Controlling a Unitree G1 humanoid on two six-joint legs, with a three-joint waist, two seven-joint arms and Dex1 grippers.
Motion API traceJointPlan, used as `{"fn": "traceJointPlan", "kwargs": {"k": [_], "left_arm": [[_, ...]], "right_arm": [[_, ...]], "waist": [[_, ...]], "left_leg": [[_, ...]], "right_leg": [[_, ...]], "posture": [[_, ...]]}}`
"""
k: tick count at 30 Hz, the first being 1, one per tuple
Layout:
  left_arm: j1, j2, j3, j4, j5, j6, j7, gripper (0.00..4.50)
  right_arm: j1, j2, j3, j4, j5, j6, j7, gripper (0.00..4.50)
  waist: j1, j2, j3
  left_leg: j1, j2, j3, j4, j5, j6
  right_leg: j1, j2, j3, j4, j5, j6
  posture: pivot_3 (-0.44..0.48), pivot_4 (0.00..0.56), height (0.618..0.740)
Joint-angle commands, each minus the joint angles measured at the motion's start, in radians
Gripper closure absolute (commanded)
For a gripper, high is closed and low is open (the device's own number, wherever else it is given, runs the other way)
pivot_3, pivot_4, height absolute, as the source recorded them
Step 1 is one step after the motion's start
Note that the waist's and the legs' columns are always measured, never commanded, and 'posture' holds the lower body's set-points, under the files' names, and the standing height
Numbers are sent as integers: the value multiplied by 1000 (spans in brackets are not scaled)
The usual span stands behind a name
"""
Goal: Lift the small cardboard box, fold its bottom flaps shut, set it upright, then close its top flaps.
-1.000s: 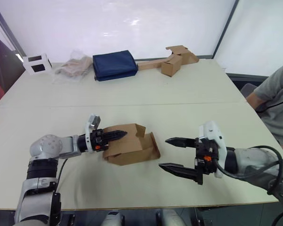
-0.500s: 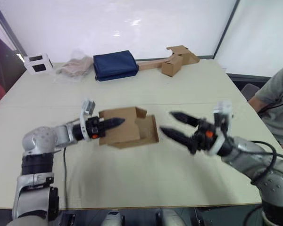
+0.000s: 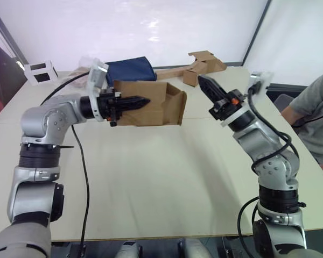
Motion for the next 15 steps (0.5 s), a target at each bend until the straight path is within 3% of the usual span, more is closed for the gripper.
{"fn": "traceJointPlan", "kwargs": {"k": [1,15], "left_arm": [[-41,-5,8,-8,4,-29,-24,4500],[-41,-40,17,-40,-5,-10,3,4500]], "right_arm": [[-35,0,30,-7,-39,-9,40,4466],[-20,60,124,-42,-64,43,118,4466]], "waist": [[-1,0,0],[-22,0,0]], "left_leg": [[0,0,0,0,0,0],[0,0,-1,0,-1,1]], "right_leg": [[0,0,0,0,0,0],[0,0,0,1,0,0]], "posture": [[0,150,740],[0,150,740]]}}
